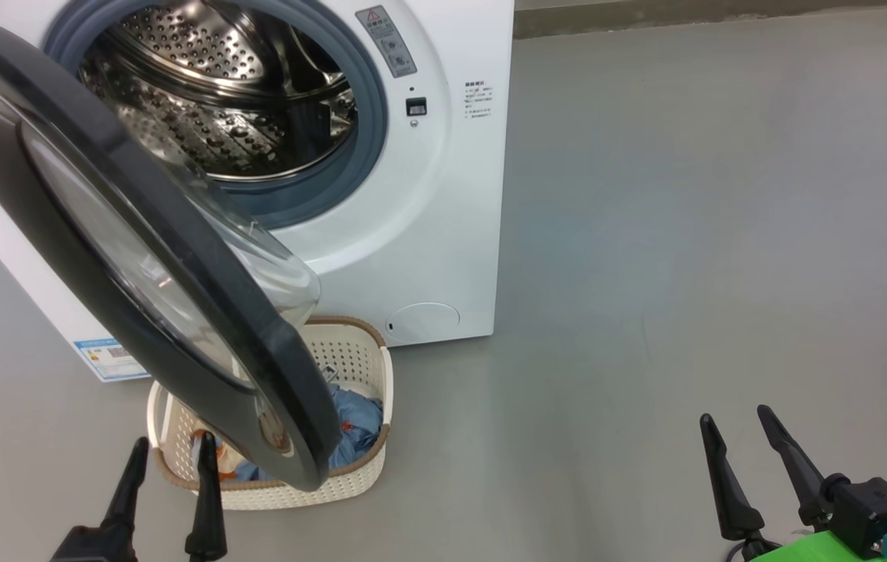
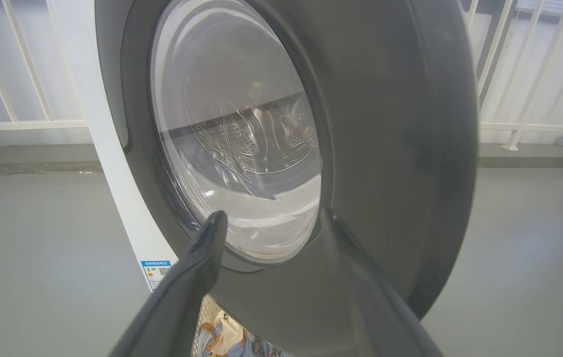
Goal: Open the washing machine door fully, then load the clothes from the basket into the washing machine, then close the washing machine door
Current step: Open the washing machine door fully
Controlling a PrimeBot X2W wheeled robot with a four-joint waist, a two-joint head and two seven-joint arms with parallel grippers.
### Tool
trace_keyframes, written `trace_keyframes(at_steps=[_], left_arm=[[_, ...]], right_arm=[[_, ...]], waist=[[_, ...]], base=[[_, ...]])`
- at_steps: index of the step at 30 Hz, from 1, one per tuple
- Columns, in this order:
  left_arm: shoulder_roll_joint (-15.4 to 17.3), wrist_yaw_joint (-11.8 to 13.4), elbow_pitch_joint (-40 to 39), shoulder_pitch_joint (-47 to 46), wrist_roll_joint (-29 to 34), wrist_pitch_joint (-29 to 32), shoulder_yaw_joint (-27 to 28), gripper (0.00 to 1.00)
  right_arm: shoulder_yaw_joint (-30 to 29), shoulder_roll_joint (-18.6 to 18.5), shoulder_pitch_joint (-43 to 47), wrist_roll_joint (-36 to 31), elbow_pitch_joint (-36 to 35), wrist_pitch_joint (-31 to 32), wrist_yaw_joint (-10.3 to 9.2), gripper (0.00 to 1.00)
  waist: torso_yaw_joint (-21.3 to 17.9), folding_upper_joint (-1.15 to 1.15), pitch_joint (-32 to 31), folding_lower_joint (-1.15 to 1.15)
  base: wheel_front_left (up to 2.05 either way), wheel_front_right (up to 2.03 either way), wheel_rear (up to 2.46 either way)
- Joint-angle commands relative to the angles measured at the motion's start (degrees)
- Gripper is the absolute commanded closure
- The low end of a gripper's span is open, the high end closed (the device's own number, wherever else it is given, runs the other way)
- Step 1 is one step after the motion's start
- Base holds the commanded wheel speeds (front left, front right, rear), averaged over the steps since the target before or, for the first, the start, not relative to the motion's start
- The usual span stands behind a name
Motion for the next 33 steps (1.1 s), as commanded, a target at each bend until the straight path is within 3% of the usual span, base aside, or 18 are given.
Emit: trace_keyframes(at_steps=[1, 28, 29, 30, 31, 33], left_arm=[[0.56, 0.02, -1.12, -1.00, 0.18, -0.37, 1.72, 0.00], [0.58, -1.04, 3.16, -2.00, 0.26, -0.37, 1.53, 0.00], [0.57, -1.03, 3.08, -1.97, 0.31, -0.37, 1.45, 0.12], [0.57, -1.11, 3.10, -1.94, 0.31, -0.37, 1.34, 0.61], [0.57, -1.19, 3.11, -1.94, 0.33, -0.37, 1.25, 1.00], [0.57, -1.73, 3.17, -1.98, -0.27, -0.37, 1.16, 1.00]], right_arm=[[1.50, -0.29, -0.61, -0.93, -1.26, -0.68, 0.55, 0.00], [1.80, -0.18, -0.54, -1.29, -0.74, -0.69, 0.55, 0.00], [1.79, -0.16, -0.57, -1.29, -0.76, -0.69, 0.55, 0.00], [1.77, -0.13, -0.59, -1.30, -0.78, -0.69, 0.55, 0.00], [1.74, -0.11, -0.59, -1.31, -0.79, -0.69, 0.55, 0.00], [1.68, -0.06, -0.57, -1.32, -0.84, -0.69, 0.55, 0.00]], waist=[[0.02, 0.00, -0.04, 0.00], [0.43, 0.00, 0.00, 0.00], [0.45, 0.00, 0.04, 0.00], [0.48, 0.00, 0.06, 0.00], [0.52, 0.00, 0.07, 0.00], [0.63, 0.00, 0.11, 0.00]], base=[[0.00, 0.00, 0.00], [0.00, 0.00, 0.00], [0.00, 0.00, 0.00], [0.00, 0.00, 0.00], [0.00, 0.00, 0.00], [0.00, 0.00, 0.00]])
